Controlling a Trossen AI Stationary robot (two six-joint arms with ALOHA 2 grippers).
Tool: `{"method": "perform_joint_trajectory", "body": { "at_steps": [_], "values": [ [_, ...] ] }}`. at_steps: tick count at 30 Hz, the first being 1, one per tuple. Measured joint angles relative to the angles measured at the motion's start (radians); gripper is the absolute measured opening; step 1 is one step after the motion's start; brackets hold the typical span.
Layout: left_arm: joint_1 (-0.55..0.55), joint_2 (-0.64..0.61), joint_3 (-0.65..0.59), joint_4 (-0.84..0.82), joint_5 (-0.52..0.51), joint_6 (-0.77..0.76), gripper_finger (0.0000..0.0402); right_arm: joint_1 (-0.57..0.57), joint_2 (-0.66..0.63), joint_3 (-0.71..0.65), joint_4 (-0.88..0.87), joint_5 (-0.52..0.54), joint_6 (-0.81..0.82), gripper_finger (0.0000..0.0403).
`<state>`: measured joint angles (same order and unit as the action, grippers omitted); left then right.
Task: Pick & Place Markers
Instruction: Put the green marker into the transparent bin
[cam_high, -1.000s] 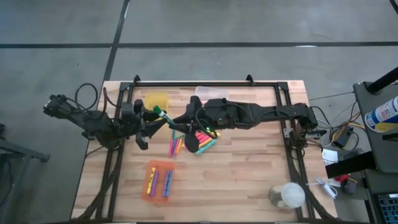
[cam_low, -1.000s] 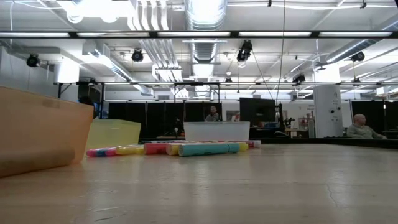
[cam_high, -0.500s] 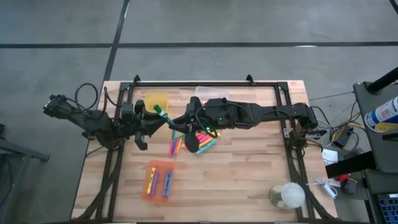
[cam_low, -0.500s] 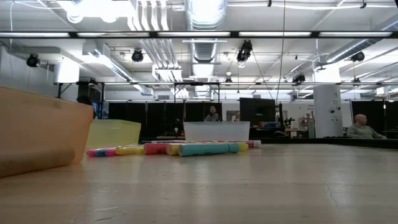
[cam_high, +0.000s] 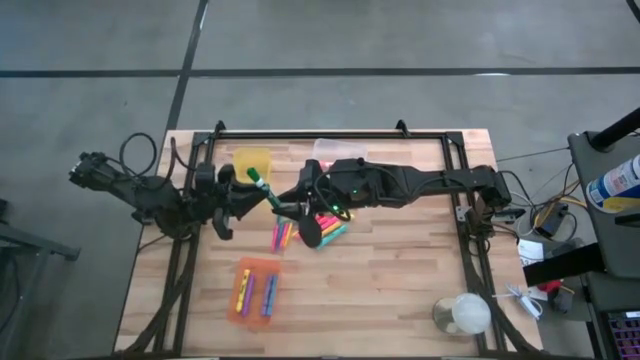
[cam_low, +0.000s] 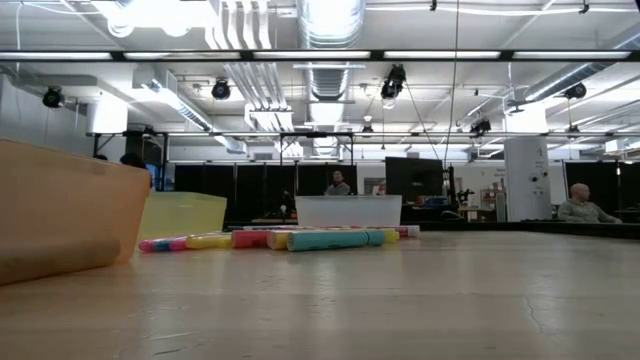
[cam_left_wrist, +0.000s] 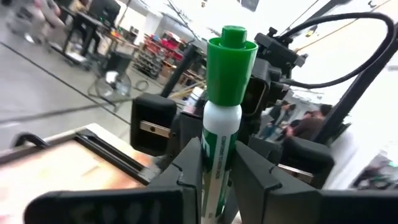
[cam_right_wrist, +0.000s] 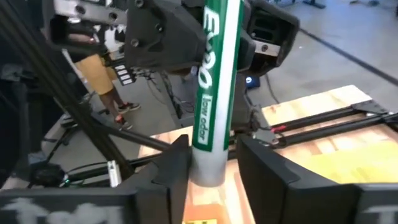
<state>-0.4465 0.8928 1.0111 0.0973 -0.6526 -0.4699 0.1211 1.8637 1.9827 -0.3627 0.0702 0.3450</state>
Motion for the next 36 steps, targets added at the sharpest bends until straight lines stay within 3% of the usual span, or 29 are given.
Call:
{"method": "perform_joint_trajectory", "body": {
  "at_steps": [5,10,15,21,26,36],
  "values": [
    [0.0,-0.015,0.0,-0.084,0.019,-0.084,0.0056,0.006,0.0,0.0,-0.079,-0.006,0.003,0.0184],
    [-0.002,-0.035,0.0,-0.238,0.063,-0.271,0.0056,0.014,-0.004,0.004,-0.305,-0.014,-0.041,0.022],
    [-0.002,-0.035,0.0,-0.408,0.192,-0.459,0.0056,0.009,-0.004,0.003,-0.532,-0.015,-0.087,0.024],
    [-0.022,0.015,-0.01,-0.609,0.412,-0.81,0.0056,-0.013,-0.005,-0.005,-0.626,-0.015,-0.159,0.0245],
    [-0.12,0.084,-0.059,-0.6,0.443,-0.991,0.0056,-0.021,-0.005,-0.005,-0.661,-0.016,-0.229,0.0238],
    [-0.199,0.215,-0.206,-0.61,0.525,-1.371,0.0056,-0.014,-0.005,-0.016,-0.788,-0.02,-0.29,0.0233]
  ]
}}
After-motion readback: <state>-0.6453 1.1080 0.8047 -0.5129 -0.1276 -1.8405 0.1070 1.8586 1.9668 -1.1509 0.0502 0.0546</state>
